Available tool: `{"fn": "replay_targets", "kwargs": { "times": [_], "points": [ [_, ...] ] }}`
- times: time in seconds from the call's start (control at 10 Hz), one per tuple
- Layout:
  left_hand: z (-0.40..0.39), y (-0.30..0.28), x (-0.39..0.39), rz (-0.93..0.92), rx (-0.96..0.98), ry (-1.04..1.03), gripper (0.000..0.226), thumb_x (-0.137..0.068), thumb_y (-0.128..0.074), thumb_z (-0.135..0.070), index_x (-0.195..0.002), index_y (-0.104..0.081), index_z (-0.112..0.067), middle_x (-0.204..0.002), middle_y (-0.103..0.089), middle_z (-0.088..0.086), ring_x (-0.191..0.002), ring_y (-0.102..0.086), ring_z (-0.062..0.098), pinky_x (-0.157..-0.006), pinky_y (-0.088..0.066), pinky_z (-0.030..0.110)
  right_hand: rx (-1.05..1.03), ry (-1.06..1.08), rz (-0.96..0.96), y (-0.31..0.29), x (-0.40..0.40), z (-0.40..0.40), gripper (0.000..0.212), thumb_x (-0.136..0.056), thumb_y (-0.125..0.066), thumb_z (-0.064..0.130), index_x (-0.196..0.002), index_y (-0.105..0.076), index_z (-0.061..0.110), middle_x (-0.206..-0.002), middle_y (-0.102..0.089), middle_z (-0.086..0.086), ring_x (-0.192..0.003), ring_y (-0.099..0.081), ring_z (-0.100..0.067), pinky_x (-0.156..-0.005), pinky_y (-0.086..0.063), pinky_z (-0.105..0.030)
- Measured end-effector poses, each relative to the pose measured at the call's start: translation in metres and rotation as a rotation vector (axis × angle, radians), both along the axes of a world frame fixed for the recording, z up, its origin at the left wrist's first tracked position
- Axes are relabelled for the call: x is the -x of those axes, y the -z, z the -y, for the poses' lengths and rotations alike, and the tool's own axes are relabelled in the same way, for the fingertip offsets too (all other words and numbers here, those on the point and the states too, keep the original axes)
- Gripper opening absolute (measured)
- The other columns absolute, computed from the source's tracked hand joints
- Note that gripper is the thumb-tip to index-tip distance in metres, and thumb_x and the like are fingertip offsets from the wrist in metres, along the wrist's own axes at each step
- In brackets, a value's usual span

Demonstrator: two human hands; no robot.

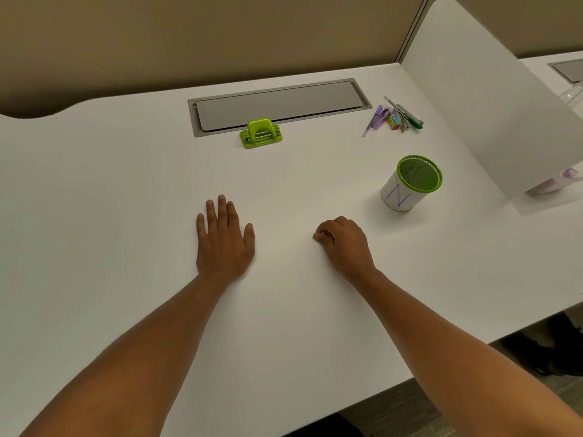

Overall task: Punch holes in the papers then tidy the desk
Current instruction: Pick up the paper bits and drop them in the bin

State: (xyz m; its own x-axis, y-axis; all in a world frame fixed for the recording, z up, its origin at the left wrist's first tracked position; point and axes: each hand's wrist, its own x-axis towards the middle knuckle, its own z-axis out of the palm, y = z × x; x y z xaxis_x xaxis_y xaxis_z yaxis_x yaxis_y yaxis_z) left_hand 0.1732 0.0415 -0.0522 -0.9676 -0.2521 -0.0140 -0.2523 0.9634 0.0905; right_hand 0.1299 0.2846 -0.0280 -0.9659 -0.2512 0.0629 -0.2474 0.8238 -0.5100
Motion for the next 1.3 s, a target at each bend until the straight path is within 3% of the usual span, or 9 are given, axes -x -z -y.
{"fn": "replay_targets", "kwargs": {
  "times": [0.3,0.4,0.5,0.6,0.8,0.9,1.0,1.1,1.3],
  "points": [
    [0.001,0.001,0.0,0.004,-0.006,-0.002,0.068,-0.1,-0.02,-0.045,-0.154,-0.017,-0.004,-0.164,-0.007,0.012,-0.151,-0.002,0.031,-0.122,-0.006,0.05,-0.308,-0.018,-0.025,0.0,0.007,0.009,0.021,-0.101,-0.043,0.023,-0.098,-0.06,0.009,-0.096,-0.059,-0.008,-0.085,-0.053,-0.029,-0.073,-0.042,-0.041],
    [0.001,0.001,0.0,0.0,-0.004,0.0,0.068,-0.1,-0.021,-0.045,-0.154,-0.018,-0.004,-0.164,-0.008,0.012,-0.151,-0.003,0.031,-0.122,-0.007,0.05,-0.153,0.092,0.154,-0.006,0.015,0.008,0.013,-0.097,-0.051,0.018,-0.095,-0.062,0.011,-0.096,-0.062,-0.005,-0.088,-0.056,-0.025,-0.074,-0.044,-0.035],
    [0.001,0.003,0.001,0.002,-0.01,0.0,0.068,-0.1,-0.022,-0.045,-0.153,-0.018,-0.004,-0.164,-0.009,0.012,-0.151,-0.004,0.031,-0.122,-0.007,0.05,0.413,0.306,0.47,-0.028,0.026,-0.005,0.015,-0.094,-0.062,0.023,-0.082,-0.065,0.014,-0.074,-0.058,0.006,-0.067,-0.05,-0.009,-0.06,-0.038,-0.023],
    [0.001,0.003,0.001,-0.006,-0.007,0.001,0.068,-0.1,-0.023,-0.045,-0.153,-0.019,-0.003,-0.163,-0.01,0.012,-0.151,-0.005,0.031,-0.122,-0.007,0.05,0.919,0.42,0.757,-0.063,0.036,-0.027,0.012,-0.096,-0.059,0.017,-0.084,-0.062,0.017,-0.073,-0.051,0.002,-0.059,-0.042,-0.009,-0.055,-0.031,-0.024],
    [0.001,0.002,0.0,-0.022,-0.008,0.015,0.067,-0.1,-0.027,-0.043,-0.152,-0.023,-0.001,-0.162,-0.014,0.015,-0.15,-0.009,0.034,-0.121,-0.009,0.051,1.229,0.503,0.622,-0.125,0.062,-0.078,0.02,-0.098,-0.056,0.02,-0.078,-0.055,0.018,-0.067,-0.053,0.004,-0.054,-0.048,-0.005,-0.05,-0.039,-0.018],
    [0.001,0.003,0.0,-0.032,-0.011,0.013,0.069,-0.099,-0.021,-0.045,-0.152,-0.024,-0.001,-0.162,-0.015,0.015,-0.15,-0.01,0.034,-0.121,-0.009,0.051,1.1,0.56,0.448,-0.137,0.076,-0.1,0.018,-0.096,-0.06,0.021,-0.078,-0.059,0.017,-0.066,-0.051,0.003,-0.056,-0.046,-0.007,-0.053,-0.04,-0.021],
    [0.001,0.004,0.001,-0.034,-0.005,0.01,0.073,-0.096,-0.015,-0.047,-0.151,-0.025,-0.001,-0.162,-0.017,0.015,-0.15,-0.012,0.034,-0.121,-0.01,0.051,0.679,0.577,0.171,-0.134,0.092,-0.115,0.015,-0.09,-0.069,0.024,-0.076,-0.066,0.02,-0.069,-0.057,0.002,-0.064,-0.05,-0.011,-0.06,-0.04,-0.026],
    [0.002,0.005,0.001,-0.038,-0.002,0.011,0.072,-0.096,-0.016,-0.047,-0.151,-0.026,-0.001,-0.161,-0.018,0.015,-0.15,-0.013,0.034,-0.121,-0.011,0.052,0.291,0.546,0.052,-0.12,0.102,-0.119,0.006,-0.082,-0.067,0.016,-0.087,-0.07,0.019,-0.091,-0.066,0.002,-0.086,-0.06,-0.015,-0.069,-0.051,-0.031],
    [0.001,0.004,0.001,-0.018,-0.01,0.01,0.068,-0.1,-0.023,-0.045,-0.152,-0.021,-0.002,-0.163,-0.013,0.014,-0.151,-0.008,0.033,-0.121,-0.008,0.051,-0.068,0.502,-0.151,-0.106,0.104,-0.119,0.022,-0.09,-0.051,0.022,-0.1,-0.07,0.017,-0.099,-0.072,-0.006,-0.091,-0.063,-0.027,-0.074,-0.045,-0.031]
  ]
}}
